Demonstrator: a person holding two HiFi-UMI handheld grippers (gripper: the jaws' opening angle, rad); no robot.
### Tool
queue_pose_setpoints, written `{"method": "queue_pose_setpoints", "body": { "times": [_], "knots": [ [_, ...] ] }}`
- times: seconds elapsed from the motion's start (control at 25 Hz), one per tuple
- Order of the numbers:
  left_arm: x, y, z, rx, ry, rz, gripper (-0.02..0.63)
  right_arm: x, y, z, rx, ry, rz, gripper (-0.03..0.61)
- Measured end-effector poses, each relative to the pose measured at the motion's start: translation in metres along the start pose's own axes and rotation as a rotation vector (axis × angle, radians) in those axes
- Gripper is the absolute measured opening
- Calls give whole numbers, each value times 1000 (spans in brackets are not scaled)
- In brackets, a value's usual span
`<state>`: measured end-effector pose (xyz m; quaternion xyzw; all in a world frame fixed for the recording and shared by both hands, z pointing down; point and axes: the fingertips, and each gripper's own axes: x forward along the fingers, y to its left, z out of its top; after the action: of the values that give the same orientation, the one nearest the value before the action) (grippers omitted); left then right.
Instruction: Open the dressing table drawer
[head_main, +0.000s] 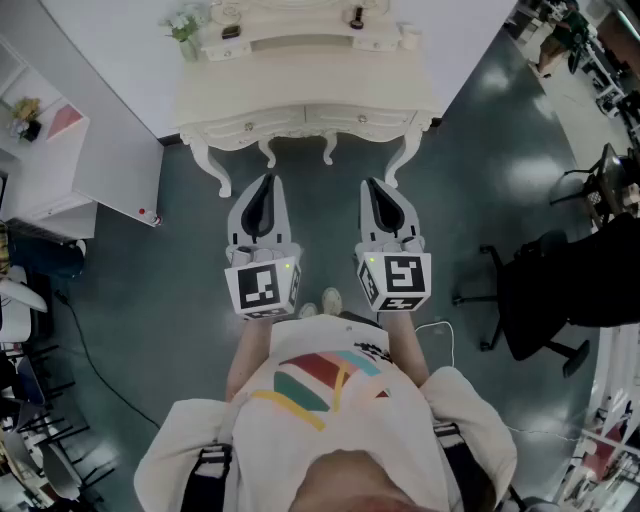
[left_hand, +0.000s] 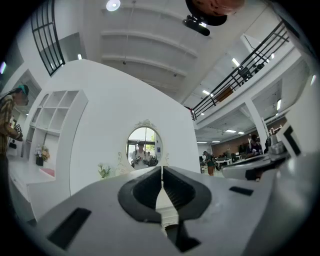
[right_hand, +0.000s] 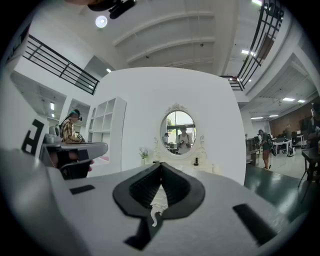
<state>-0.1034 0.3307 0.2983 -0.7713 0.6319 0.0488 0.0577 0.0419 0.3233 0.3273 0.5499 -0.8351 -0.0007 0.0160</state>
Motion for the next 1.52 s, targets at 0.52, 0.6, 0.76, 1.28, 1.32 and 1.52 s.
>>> {"method": "queue_pose_setpoints", "body": {
  "times": [0.52,0.6,0.76,1.28,1.32,1.52],
  "knots": [
    [15,-2,-6,-3,7,11,9,10,-9,-3,-2,9,21,0],
    [20,-4,-7,-2,8,15,9,14,-13,1,16,-7,35,0],
    [31,-10,-9,10,2,33,9,20,-26,5,37,-41,57,0],
    [62,-13,-30,4,-11,73,9,34,-60,-14,20,-42,70,0],
    [68,-14,-30,3,-17,68,9,36,-64,-14,17,-44,66,0],
    [100,-11,-33,-6,-37,45,9,58,-81,-14,0,-47,46,0]
  ]
}}
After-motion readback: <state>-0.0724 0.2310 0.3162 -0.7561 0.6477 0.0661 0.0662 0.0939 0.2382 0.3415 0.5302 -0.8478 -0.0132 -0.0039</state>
